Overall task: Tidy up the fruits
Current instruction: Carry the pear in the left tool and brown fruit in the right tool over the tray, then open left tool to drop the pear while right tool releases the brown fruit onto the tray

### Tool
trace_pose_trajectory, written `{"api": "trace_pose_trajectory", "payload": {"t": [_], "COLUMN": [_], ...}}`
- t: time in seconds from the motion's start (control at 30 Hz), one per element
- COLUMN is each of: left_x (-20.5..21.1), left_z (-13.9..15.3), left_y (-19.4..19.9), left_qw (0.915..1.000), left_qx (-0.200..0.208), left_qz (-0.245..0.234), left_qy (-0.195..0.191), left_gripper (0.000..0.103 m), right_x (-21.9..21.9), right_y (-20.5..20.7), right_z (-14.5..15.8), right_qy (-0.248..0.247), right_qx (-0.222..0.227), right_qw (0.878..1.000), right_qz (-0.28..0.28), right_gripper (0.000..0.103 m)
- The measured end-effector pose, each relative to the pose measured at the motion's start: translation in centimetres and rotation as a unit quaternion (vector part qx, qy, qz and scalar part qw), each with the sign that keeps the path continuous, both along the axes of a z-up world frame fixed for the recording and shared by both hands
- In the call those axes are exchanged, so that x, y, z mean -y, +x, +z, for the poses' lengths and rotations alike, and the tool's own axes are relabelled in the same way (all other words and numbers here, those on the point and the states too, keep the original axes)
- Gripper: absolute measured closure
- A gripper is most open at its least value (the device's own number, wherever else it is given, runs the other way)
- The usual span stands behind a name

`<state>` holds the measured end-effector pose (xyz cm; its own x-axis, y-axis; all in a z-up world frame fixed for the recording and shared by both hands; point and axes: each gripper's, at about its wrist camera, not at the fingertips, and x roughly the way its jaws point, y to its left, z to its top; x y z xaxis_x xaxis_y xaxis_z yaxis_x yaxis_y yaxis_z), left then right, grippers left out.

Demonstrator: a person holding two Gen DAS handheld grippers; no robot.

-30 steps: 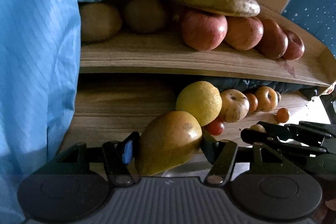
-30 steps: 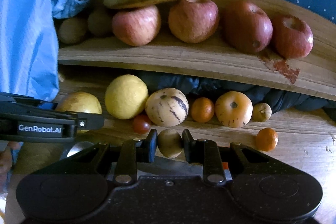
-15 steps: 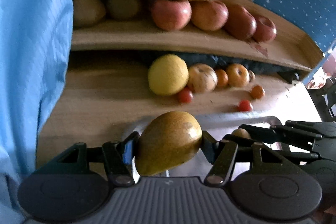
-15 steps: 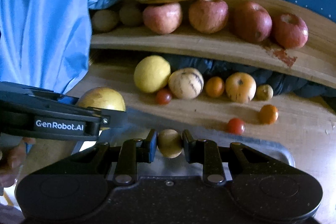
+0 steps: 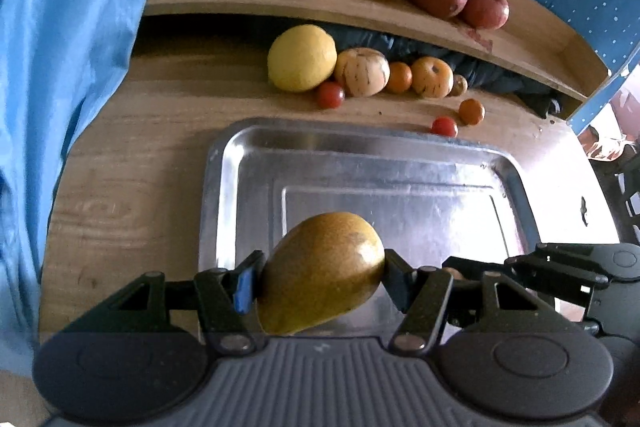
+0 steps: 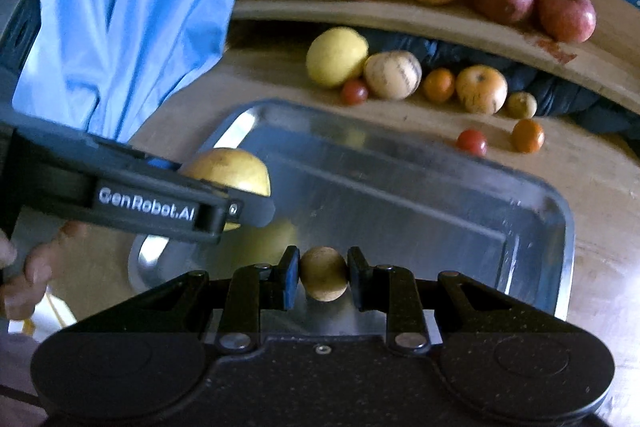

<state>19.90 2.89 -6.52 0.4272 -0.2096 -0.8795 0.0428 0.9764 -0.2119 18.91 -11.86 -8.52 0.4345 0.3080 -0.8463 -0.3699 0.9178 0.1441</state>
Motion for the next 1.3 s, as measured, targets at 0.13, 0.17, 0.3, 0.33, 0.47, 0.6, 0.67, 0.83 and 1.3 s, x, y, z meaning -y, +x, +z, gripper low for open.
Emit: {"api": "trace_pose_trajectory", "payload": {"t": [0.13,0.17,0.3,0.33,0.47,0.6,0.67,0.83,1.3], "left_x": [0.1,0.2,0.4,0.5,0.7,0.9,1.0,1.2,2.8], "left_z": [-0.3,-0.3,-0.5,-0.6,-0.7,-0.9,-0.8,-0.8,1.0], "left_y": [-1.0,-1.2,-2.1,-2.3,-2.8,-3.3,-3.4,-3.6,-5.1], "left_qw": [0.9999,0.9999,0.9998,0.9998,0.9998,0.9996,0.9996,0.9996,0.9992], "left_qx": [-0.005,-0.006,-0.009,-0.01,-0.016,-0.019,-0.015,-0.011,0.017], "left_qz": [0.009,0.011,0.014,0.014,0.011,0.011,0.011,0.012,-0.008], "left_qy": [0.004,0.004,0.006,0.007,0.011,0.016,0.019,0.023,0.034], "left_gripper": [0.037,0.037,0.037,0.037,0.037,0.037,0.037,0.036,0.026], "right_x": [0.1,0.1,0.3,0.4,0.5,0.6,0.6,0.6,2.1], "right_y": [-1.0,-1.2,-2.1,-2.3,-2.8,-3.2,-3.3,-3.5,-4.9], "right_z": [-0.6,-0.6,-0.8,-0.8,-1.2,-1.4,-1.4,-1.4,-0.4], "right_qy": [0.0,0.0,0.001,0.002,0.002,0.004,0.004,0.005,0.005], "right_qx": [-0.006,-0.008,-0.011,-0.012,-0.019,-0.016,-0.014,-0.006,0.003], "right_qw": [1.0,1.0,1.0,1.0,1.0,1.0,1.0,1.0,1.0], "right_qz": [0.014,0.017,0.022,0.021,0.022,0.023,0.023,0.026,0.014], "right_gripper": [0.076,0.076,0.076,0.076,0.076,0.076,0.075,0.075,0.05]}}
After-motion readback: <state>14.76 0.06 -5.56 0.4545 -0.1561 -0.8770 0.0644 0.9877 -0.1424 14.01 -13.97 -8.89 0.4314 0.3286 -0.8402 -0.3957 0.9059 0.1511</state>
